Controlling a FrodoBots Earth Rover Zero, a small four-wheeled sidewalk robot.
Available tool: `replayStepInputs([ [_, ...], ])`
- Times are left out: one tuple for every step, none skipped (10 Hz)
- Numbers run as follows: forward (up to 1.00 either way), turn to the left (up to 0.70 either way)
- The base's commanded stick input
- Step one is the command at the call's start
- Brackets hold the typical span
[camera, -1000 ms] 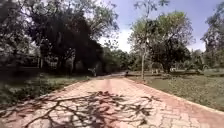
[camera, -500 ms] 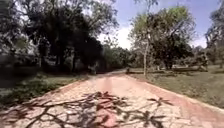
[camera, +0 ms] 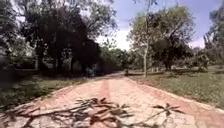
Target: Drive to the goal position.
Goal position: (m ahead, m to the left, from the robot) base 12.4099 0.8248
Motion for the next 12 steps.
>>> replayStepInputs([
  [0.7,-0.35],
  [0.7,-0.35],
  [0.7,0.0],
  [0.7,0.0],
  [0.7,0.0],
  [0.7,0.0],
  [0.7,0.0],
  [0.7,0.0],
  [0.7,0.0],
  [0.7,0.0],
  [0.7,0.0],
  [0.7,0.0],
])
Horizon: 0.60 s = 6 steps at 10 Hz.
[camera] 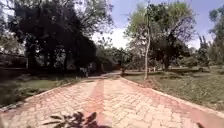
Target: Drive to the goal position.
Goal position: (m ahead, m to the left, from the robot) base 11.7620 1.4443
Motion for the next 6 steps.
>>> replayStepInputs([
  [0.7,0.0],
  [0.7,0.0],
  [0.7,0.0],
  [0.7,0.0],
  [0.7,0.0],
  [0.7,0.0],
])
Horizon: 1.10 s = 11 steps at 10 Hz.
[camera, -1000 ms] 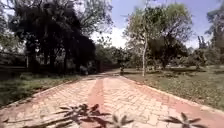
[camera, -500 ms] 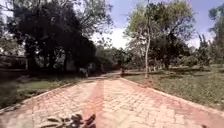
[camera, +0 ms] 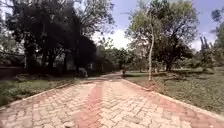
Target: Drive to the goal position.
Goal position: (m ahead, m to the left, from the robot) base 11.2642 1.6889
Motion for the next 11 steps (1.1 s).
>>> replayStepInputs([
  [0.7,0.0],
  [0.7,0.0],
  [0.7,0.0],
  [0.7,0.0],
  [0.7,0.0],
  [0.7,0.0],
  [0.7,0.0],
  [0.7,0.0],
  [0.7,0.0],
  [0.7,0.0],
  [0.7,0.0],
])
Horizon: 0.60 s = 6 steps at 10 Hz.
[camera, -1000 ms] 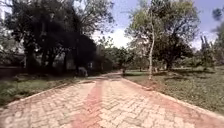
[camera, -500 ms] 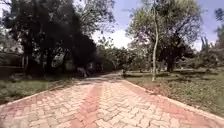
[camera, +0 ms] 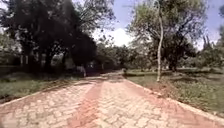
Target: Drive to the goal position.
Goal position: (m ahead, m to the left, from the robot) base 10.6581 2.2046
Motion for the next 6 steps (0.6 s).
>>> replayStepInputs([
  [0.7,0.0],
  [0.7,0.0],
  [0.7,0.0],
  [0.7,0.0],
  [0.7,0.0],
  [0.7,0.0],
])
